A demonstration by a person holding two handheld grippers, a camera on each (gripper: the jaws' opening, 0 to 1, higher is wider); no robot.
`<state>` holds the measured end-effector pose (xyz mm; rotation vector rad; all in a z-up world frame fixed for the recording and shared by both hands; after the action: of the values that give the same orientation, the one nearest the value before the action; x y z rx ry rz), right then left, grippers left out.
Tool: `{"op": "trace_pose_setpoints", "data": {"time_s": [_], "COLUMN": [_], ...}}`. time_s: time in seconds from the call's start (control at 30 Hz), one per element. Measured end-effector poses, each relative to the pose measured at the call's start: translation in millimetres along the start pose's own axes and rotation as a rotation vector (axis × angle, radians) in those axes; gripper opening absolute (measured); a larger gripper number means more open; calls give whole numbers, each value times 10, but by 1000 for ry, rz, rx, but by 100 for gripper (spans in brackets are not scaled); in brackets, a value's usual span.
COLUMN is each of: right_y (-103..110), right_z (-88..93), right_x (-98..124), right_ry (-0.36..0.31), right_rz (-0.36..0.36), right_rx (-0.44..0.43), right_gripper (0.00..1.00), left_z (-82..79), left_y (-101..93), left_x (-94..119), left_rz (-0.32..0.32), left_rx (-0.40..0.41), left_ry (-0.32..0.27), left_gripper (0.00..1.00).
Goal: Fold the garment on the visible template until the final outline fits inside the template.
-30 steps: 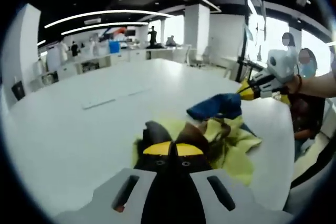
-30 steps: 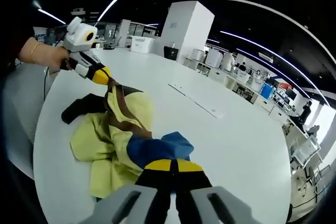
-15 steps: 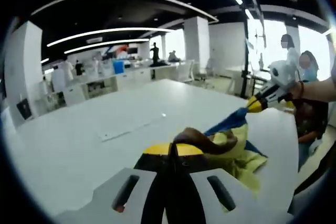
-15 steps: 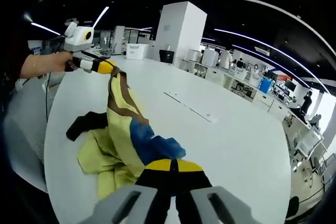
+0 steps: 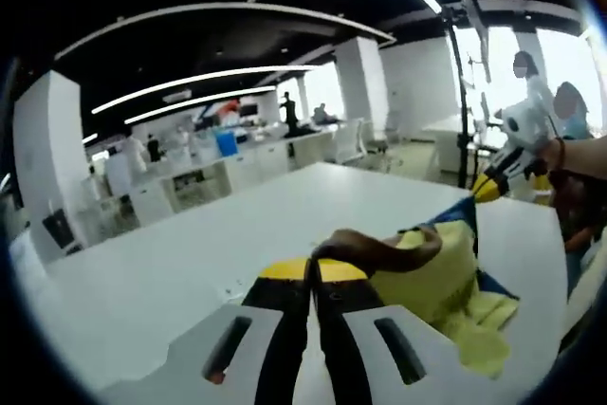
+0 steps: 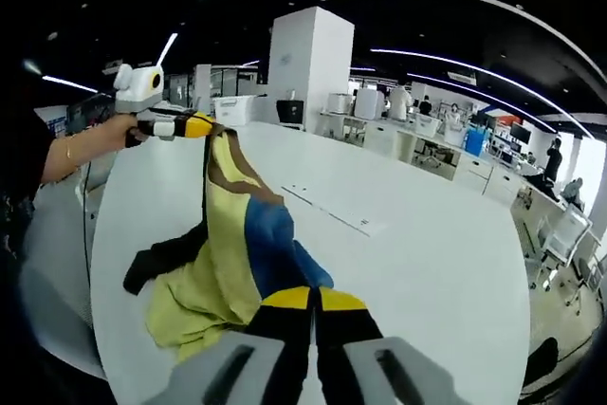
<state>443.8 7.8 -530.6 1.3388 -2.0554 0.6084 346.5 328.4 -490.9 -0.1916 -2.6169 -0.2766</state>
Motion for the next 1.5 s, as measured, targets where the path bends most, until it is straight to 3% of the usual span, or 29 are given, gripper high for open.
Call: {"op": "trace_pose_setpoints", "data": {"time_s": [0.17,0.33,0.63,0.7,0.9,1.07,1.33,1.5], "right_y": [-188,-403,-730,-817,-1032,-1199,-1264,-1274], "right_z": [-89,-79,-34,-35,-63,-10,110,145], "right_x": [-84,-247,-617,-702,-960,-1192,-1476,-1580], "right_ry": [0,19,82,100,135,162,214,269], "right_rz": [-25,-23,35,58,100,110,138,163], "right_rx": [-101,-229,-313,-331,-343,-384,-396,-348], "right_gripper": [0,0,0,0,0,0,0,0], "left_z": [5,93,151,200,304,433,645,706], "left_y": [142,263,358,399,439,451,482,502], "left_x": [-272,-585,-1077,-1211,-1556,-1809,-2052,-2149], "left_rz": [-24,-3,23,28,55,64,67,67], "left_rx": [-5,71,58,64,7,13,48,62], "left_ry": [40,90,161,209,306,350,417,440], "left_gripper": [0,0,0,0,0,0,0,0]}}
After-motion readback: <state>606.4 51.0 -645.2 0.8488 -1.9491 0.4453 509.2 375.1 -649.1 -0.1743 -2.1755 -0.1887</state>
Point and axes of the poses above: the point that each gripper's makers call its tool centre point, and the gripper's own axes: x roughly backward along the fingers, y roughly to its left, z roughly out of its underside, the point moved 8 cm from there along x, roughly backward along the fingers, and after that the axes turned 15 degrees about y, right-handed, at the moved point
